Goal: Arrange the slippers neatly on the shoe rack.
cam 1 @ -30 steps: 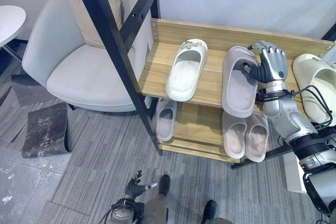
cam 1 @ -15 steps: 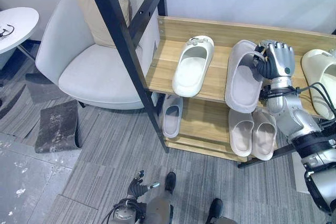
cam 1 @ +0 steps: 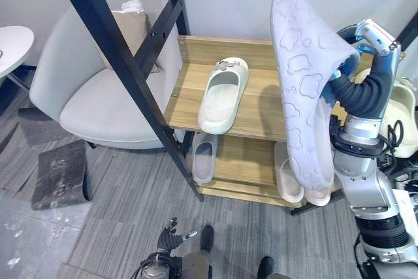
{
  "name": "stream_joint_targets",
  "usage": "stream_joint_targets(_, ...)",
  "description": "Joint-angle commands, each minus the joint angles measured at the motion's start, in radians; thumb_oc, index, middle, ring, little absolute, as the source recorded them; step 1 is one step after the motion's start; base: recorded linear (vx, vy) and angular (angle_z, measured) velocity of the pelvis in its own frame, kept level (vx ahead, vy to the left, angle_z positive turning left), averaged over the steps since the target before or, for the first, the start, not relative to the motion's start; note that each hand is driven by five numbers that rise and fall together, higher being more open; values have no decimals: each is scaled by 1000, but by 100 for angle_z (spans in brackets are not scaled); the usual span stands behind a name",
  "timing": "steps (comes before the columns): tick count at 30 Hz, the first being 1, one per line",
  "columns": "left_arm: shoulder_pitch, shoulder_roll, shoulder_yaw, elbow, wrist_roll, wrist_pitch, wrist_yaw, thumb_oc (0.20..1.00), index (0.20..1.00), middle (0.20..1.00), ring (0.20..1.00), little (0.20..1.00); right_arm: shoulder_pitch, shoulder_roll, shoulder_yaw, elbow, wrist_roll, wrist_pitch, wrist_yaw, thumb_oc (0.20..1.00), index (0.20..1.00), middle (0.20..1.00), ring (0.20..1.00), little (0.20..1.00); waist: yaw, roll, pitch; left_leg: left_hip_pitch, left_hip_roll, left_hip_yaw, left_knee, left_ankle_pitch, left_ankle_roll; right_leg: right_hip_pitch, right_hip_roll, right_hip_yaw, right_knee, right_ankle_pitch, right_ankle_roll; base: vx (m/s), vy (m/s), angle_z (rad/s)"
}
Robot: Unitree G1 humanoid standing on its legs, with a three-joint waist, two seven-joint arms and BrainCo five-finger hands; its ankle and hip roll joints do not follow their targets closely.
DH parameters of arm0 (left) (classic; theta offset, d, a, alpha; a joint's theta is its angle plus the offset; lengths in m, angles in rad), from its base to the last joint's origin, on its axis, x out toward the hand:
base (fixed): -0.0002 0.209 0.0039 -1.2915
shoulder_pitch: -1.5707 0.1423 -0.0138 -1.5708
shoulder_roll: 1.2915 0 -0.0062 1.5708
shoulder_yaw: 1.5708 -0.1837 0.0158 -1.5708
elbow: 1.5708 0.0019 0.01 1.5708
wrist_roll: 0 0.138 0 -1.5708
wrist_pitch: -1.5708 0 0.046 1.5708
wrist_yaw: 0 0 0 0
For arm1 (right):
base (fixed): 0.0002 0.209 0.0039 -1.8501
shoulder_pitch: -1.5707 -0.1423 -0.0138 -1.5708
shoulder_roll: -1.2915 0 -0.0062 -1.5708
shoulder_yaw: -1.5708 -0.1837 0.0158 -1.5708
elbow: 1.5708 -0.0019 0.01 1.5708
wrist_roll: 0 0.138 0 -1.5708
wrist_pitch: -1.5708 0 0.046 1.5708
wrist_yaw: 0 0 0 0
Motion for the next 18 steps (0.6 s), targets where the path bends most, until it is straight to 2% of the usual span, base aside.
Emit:
stream_joint_targets(1,-37,4,2,48,-17,-7,26,1000,1000,1000,1000,1000,-24,-8,79,-127,312,-94,157,200,200,200,200,200,14,-15,-21,92,22,-4,17,-135,-18,-11,-33,-11,2,-38,10,-19,-9,-3)
stream_joint_targets(6,-44,-2,14,58,-38,-14,36,1000,1000,1000,1000,1000,-41,38,257,-153,527,-55,314,200,200,200,200,200,20,-10,-29,93,26,-14,13,-127,-26,-5,-31,-22,2,-37,5,-41,-27,4)
stream_joint_targets(8,-51,-1,23,69,-42,-21,43,1000,1000,1000,1000,1000,-47,48,344,-147,557,-25,370,200,200,200,200,200,32,-10,-28,90,29,-26,10,-121,-31,-1,-29,-32,2,-37,1,-57,-28,5)
stream_joint_targets(10,-51,0,25,69,-42,-23,44,1000,1000,1000,1000,1000,-47,41,350,-145,550,-21,377,200,200,200,200,200,33,-9,-28,89,30,-31,10,-119,-33,0,-29,-36,2,-38,1,-27,-10,6)
stream_joint_targets(18,-61,-10,37,124,-34,-37,45,1000,1000,1000,1000,1000,39,8,514,30,495,53,493,200,200,200,200,200,56,-11,5,75,32,-60,9,-109,-42,1,-26,-69,4,-38,-3,-36,-9,11)
